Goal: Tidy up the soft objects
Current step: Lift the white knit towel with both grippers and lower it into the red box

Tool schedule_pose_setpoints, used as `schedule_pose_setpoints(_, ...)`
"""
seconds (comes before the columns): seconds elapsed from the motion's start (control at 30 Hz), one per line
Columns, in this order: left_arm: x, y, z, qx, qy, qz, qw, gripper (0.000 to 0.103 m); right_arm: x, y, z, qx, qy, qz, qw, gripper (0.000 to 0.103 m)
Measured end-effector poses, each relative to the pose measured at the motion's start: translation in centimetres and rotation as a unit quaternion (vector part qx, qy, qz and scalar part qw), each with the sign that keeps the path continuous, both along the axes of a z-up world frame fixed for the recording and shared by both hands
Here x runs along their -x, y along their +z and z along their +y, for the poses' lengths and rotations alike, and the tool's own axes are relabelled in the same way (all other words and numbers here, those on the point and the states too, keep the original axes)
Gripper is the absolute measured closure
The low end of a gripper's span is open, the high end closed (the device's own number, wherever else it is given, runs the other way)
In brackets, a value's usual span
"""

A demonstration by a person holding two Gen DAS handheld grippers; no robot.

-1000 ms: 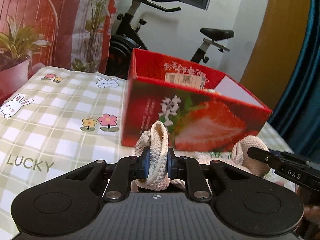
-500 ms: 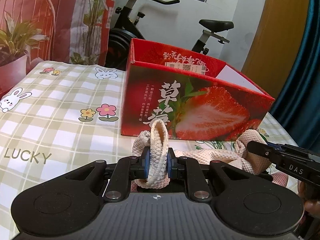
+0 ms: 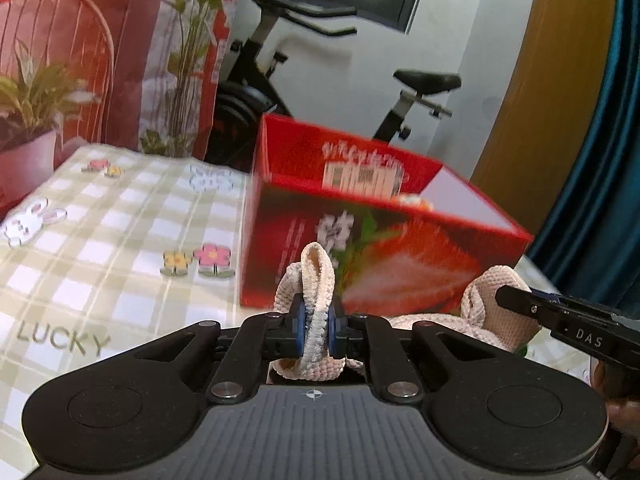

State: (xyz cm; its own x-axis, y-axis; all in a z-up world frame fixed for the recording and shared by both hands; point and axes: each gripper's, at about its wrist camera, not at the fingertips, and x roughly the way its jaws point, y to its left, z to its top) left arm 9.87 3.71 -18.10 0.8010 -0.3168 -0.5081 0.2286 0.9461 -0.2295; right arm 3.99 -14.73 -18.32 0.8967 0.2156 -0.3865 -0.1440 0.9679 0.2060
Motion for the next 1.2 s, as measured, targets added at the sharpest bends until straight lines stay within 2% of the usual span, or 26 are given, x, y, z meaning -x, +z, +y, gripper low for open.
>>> schedule_pose_setpoints(0.43, -2.0, 8.2, -1.2, 0.013, -0.006, -0.104, 0.9945, 0.092, -3.0, 8.7, -1.2, 0.017, 0.016, -0.093, 0.995, 0.091)
schedule_pose_setpoints(0.5, -3.1, 8.7, -2.0, 0.0, -0.017, -0.112, 0.9935, 0.092, -4.1, 9.7, -1.5, 0.022, 0.016, -0.103, 0.994, 0.091)
schedule_pose_setpoints(0.6, -5.3, 8.9, -2.9, -0.011, -0.02, -0.103, 0.9944, 0.092, -6.2, 10.6, -1.9, 0.04, 0.012, -0.104, 0.994, 0.092)
schedule_pose_setpoints(0.73, -8.4, 8.9, -4.1, -0.033, -0.021, -0.091, 0.9951, 0.092, -9.0, 10.4, -2.2, 0.054, 0.003, -0.083, 0.995, 0.092)
schedule_pose_setpoints(0.87, -10.9, 7.8, -5.2, -0.06, -0.035, -0.058, 0.9959, 0.092, -11.4, 8.7, -2.3, 0.063, -0.004, -0.042, 0.997, 0.092)
schedule_pose_setpoints(1.07, -12.9, 5.3, -6.0, -0.093, -0.061, 0.005, 0.9938, 0.092, -13.6, 5.1, -2.1, 0.059, -0.005, 0.037, 0.998, 0.092)
schedule_pose_setpoints(1.2, -13.2, 4.3, -6.2, -0.112, -0.076, 0.023, 0.9905, 0.092, -13.8, 3.3, -1.7, 0.059, -0.005, 0.066, 0.996, 0.092)
